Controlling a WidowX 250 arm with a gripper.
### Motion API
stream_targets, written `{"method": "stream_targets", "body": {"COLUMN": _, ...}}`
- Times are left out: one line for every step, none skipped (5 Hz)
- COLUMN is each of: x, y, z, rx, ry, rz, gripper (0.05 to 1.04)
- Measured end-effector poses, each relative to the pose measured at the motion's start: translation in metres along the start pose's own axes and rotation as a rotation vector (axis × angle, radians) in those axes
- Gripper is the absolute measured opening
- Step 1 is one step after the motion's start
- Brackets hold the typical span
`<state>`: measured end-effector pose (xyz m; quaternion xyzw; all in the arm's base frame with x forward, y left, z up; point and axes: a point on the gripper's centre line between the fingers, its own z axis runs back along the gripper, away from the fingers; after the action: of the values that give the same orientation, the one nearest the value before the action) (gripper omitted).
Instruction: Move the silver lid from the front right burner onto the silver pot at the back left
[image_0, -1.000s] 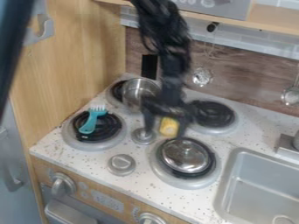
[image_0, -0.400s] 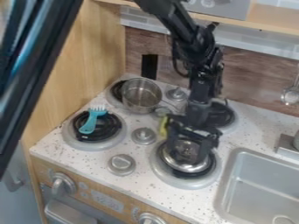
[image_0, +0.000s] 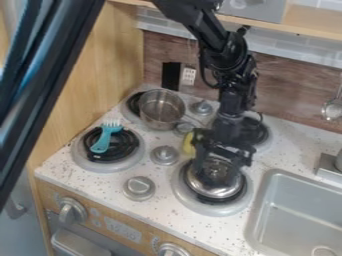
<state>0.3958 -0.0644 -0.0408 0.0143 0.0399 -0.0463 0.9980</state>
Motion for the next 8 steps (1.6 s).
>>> {"method": "stream_targets", "body": {"x": -0.001, "y": 0.002, "z": 0.000, "rx": 0.015, "ry": 0.006, "rz": -0.005, "gripper": 0.420}}
{"method": "stream_targets", "body": {"x": -0.003, "y": 0.002, "z": 0.000, "rx": 0.033, "ry": 0.000, "rz": -0.014, "gripper": 0.267}}
{"method": "stream_targets", "body": {"x": -0.009, "y": 0.002, "z": 0.001, "rx": 0.031, "ry": -0.017, "rz": -0.021, "gripper": 0.241}}
{"method": "stream_targets", "body": {"x": -0.014, "y": -0.005, "z": 0.018, "rx": -0.035, "ry": -0.065, "rz": -0.072, "gripper": 0.241}}
{"method": "stream_targets", "body": {"x": -0.004, "y": 0.004, "z": 0.069, "rx": -0.102, "ry": -0.231, "rz": -0.105, "gripper": 0.241}}
{"method": "stream_targets", "body": {"x": 0.006, "y": 0.033, "z": 0.091, "rx": -0.086, "ry": -0.330, "rz": -0.078, "gripper": 0.241}}
{"method": "stream_targets", "body": {"x": 0.019, "y": 0.052, "z": 0.100, "rx": -0.006, "ry": -0.399, "rz": -0.042, "gripper": 0.241}}
{"method": "stream_targets", "body": {"x": 0.039, "y": 0.075, "z": 0.083, "rx": 0.052, "ry": -0.356, "rz": 0.030, "gripper": 0.241}}
